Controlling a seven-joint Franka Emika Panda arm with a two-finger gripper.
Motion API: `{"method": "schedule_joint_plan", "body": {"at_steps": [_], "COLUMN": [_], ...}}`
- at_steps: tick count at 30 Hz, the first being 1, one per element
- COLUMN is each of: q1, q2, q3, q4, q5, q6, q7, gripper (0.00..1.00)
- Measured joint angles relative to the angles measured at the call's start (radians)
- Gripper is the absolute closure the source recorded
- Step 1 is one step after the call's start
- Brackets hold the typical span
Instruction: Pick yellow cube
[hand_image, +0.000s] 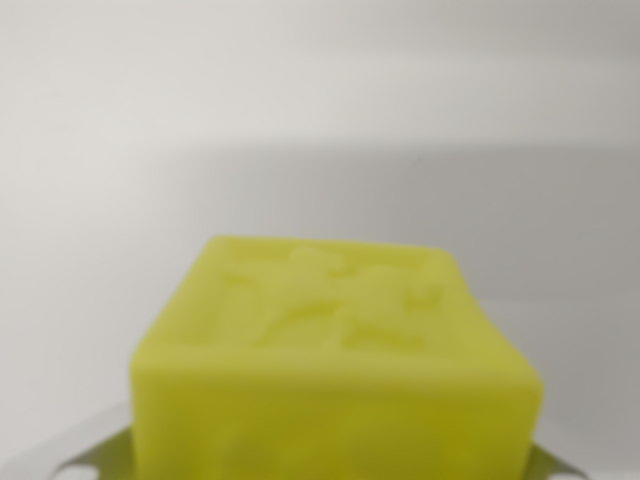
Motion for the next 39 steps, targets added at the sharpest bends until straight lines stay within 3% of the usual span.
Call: {"method": "schedule_joint_plan", "body": {"at_steps": [39], "q1": [-0.003], "q2": [-0.193], "q3": [0.000], "q4": [0.015], "q5": [-0.028], "q6": [-0.208], "q7": [0.019], "gripper": [1.00]}}
